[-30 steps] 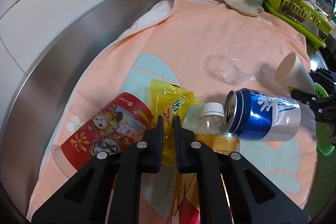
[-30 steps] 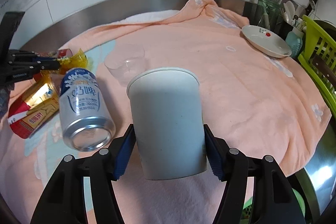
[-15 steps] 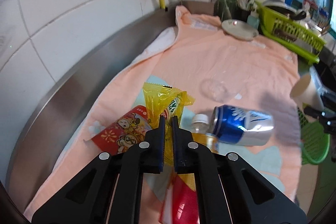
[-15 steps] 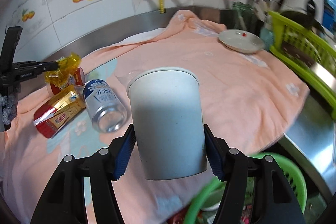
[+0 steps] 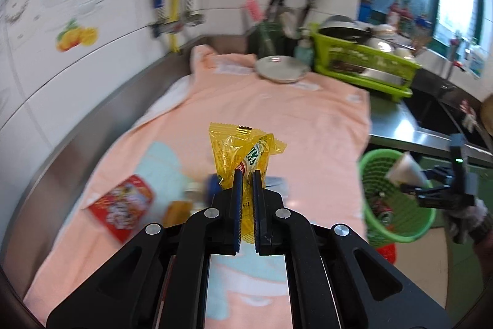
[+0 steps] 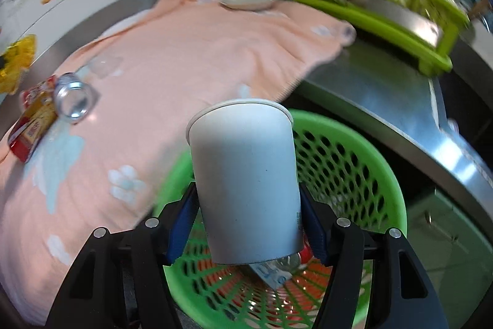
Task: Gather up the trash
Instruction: 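Drop the paper cup into the green basket with the right gripper while the left lifts the yellow bag, then carry the yellow snack bag over the green basket and open the left gripper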
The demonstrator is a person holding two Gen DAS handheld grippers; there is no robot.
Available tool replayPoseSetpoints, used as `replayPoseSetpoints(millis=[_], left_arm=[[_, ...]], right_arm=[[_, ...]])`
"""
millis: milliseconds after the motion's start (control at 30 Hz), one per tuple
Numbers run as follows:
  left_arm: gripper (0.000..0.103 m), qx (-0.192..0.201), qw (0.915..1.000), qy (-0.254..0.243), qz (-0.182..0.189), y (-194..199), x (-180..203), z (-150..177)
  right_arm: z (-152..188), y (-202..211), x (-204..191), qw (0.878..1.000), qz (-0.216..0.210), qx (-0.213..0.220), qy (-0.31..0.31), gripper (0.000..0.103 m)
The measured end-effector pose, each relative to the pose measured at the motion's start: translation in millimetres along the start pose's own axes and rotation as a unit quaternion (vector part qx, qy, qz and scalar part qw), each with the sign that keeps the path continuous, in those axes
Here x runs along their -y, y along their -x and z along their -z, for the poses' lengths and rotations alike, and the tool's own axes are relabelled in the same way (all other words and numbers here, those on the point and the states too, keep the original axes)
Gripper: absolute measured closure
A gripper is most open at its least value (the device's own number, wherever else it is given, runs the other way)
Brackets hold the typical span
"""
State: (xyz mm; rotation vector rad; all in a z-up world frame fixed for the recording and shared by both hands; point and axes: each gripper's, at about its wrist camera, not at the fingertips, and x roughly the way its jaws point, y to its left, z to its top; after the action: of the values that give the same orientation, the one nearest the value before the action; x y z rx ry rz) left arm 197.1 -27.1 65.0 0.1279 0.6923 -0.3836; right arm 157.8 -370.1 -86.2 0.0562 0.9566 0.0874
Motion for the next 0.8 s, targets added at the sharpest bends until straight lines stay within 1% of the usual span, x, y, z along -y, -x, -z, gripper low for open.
replayPoseSetpoints(millis=[133, 200, 333, 400, 433, 500, 600, 733, 800], left_arm=[[0.098, 0.002, 0.9993, -0.019, 0.031, -1.8, 41.1, -1.0], [0.098, 0.005, 0.9984, -0.028, 0.048, -5.0, 64.0, -2.1], [0.098, 0.001, 0.9964, -0.035, 0.077, -14.3, 92.5, -2.3], [0.098, -0.002, 0.9950, -0.041, 0.091, -21.3, 107.5, -2.1], [0.098, -0.004, 0.9944, -0.043, 0.096, -24.6, 113.4, -2.0], [0.098, -0.010, 0.9931, -0.045, 0.108, -31.8, 127.3, -0.9], [0.098, -0.015, 0.9908, -0.054, 0.123, -40.4, 145.4, 1.8], [0.098, -0.024, 0.9876, -0.063, 0.142, -50.3, 166.0, 5.2], [0.098, -0.028, 0.9860, -0.071, 0.148, -55.5, 177.9, 6.9]], right_arm=[[7.3, -20.6, 22.6, 0.999, 0.001, -0.017, -0.031, 0.042], [6.4, -29.6, 28.6, 0.999, 0.005, -0.018, -0.041, 0.042], [5.4, -41.1, 40.3, 0.998, -0.009, -0.012, -0.064, 0.041], [3.0, -41.8, 41.5, 0.998, -0.015, -0.007, -0.067, 0.034], [1.5, -41.1, 42.5, 0.998, -0.011, -0.003, -0.069, 0.033], [-0.4, -35.9, 44.4, 0.997, -0.014, 0.007, -0.069, 0.032], [-0.8, -21.9, 45.5, 0.998, -0.004, 0.025, -0.058, 0.032], [7.6, 7.7, 49.0, 0.998, -0.004, 0.050, -0.048, 0.032], [13.3, 21.8, 51.3, 0.997, -0.005, 0.061, -0.049, 0.030]])
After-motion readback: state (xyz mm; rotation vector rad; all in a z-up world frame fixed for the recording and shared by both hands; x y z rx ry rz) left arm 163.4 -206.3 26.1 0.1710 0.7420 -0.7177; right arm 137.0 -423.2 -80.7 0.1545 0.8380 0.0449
